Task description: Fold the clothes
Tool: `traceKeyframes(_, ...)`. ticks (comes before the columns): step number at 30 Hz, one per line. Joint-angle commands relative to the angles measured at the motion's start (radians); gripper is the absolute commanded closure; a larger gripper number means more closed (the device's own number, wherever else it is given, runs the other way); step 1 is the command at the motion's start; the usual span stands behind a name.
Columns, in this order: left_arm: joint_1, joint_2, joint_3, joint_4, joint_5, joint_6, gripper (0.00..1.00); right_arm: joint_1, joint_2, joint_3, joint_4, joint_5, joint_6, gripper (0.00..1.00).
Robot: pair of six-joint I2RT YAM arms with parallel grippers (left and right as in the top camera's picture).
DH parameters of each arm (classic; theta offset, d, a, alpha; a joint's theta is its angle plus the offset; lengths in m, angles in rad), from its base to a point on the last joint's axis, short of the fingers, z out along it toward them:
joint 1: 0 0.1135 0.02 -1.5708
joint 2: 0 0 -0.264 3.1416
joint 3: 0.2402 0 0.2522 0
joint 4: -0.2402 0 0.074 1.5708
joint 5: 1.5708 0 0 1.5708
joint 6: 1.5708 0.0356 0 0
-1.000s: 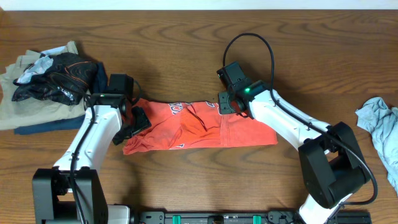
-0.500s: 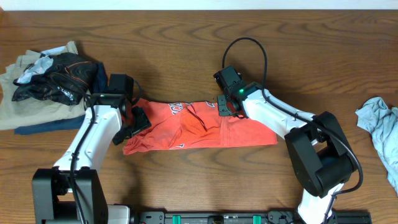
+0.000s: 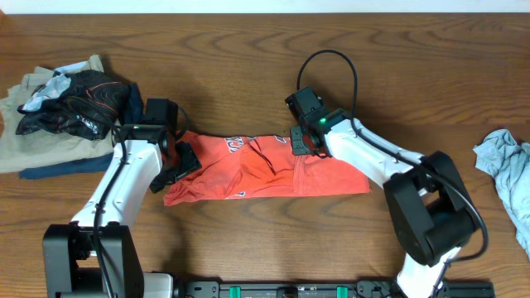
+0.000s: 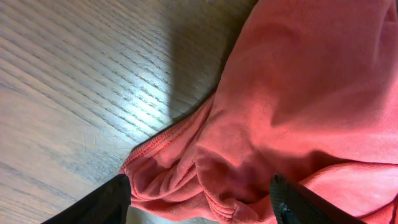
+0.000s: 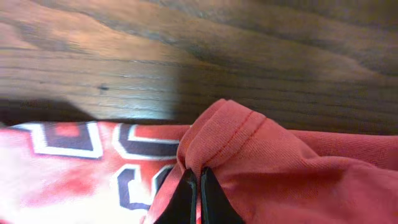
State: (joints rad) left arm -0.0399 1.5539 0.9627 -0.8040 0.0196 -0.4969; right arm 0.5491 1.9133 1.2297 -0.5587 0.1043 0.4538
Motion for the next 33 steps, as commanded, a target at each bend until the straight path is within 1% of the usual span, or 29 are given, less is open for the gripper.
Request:
traceKeyframes(1, 0.005, -0.005, 0.01, -0.003, -0.004, 0.005, 0.27, 0.005, -0.094, 0.018, 0.001, -0.07, -0.054, 0.99)
traceKeyframes(4, 0.005, -0.005, 0.01, -0.003, -0.004, 0.005, 0.27, 0.015, -0.106, 0.018, -0.007, -0.135, -0.062, 0.99)
traceKeyframes(12, 0.005, -0.005, 0.01, -0.004, -0.004, 0.005, 0.27, 0.068, -0.084, 0.017, -0.006, -0.138, -0.063, 0.99)
traceKeyframes(13, 0.005, -0.005, 0.01, -0.003, -0.004, 0.005, 0.27, 0.072, -0.082, 0.017, -0.002, -0.138, -0.063, 0.92)
traceKeyframes(14, 0.005, -0.005, 0.01, -0.003, -0.004, 0.005, 0.27, 0.074, -0.082, 0.017, -0.001, -0.138, -0.063, 0.75)
traceKeyframes(15, 0.005, -0.005, 0.01, -0.003, -0.004, 0.005, 0.27, 0.075, -0.082, 0.017, 0.002, -0.138, -0.063, 0.6)
traceKeyframes(16, 0.005, -0.005, 0.01, -0.003, -0.004, 0.005, 0.27, 0.075, -0.082, 0.017, 0.003, -0.137, -0.063, 0.5)
traceKeyframes(17, 0.005, -0.005, 0.01, -0.003, -0.004, 0.005, 0.27, 0.073, -0.082, 0.017, 0.005, -0.135, -0.072, 0.46)
traceKeyframes(20, 0.005, -0.005, 0.01, -0.003, -0.004, 0.006, 0.26, 0.058, -0.083, 0.018, -0.001, -0.13, -0.112, 0.38)
traceKeyframes(21, 0.005, -0.005, 0.01, -0.003, -0.004, 0.007, 0.22, 0.051, -0.085, 0.018, -0.01, -0.124, -0.111, 0.37)
traceKeyframes(23, 0.005, -0.005, 0.01, 0.003, -0.005, 0.034, 0.2, 0.029, -0.098, 0.018, -0.04, -0.109, -0.111, 0.36)
traceKeyframes(27, 0.005, -0.005, 0.01, 0.046, 0.005, 0.131, 0.09, -0.027, -0.157, 0.018, -0.114, -0.072, -0.111, 0.33)
traceKeyframes(30, 0.005, 0.004, 0.01, 0.08, 0.064, 0.22, 0.08, -0.071, -0.207, 0.018, -0.182, -0.06, -0.111, 0.27)
traceKeyframes(33, 0.005, 0.033, 0.01, 0.105, 0.153, 0.302, 0.08, -0.113, -0.248, 0.018, -0.267, -0.06, -0.111, 0.19)
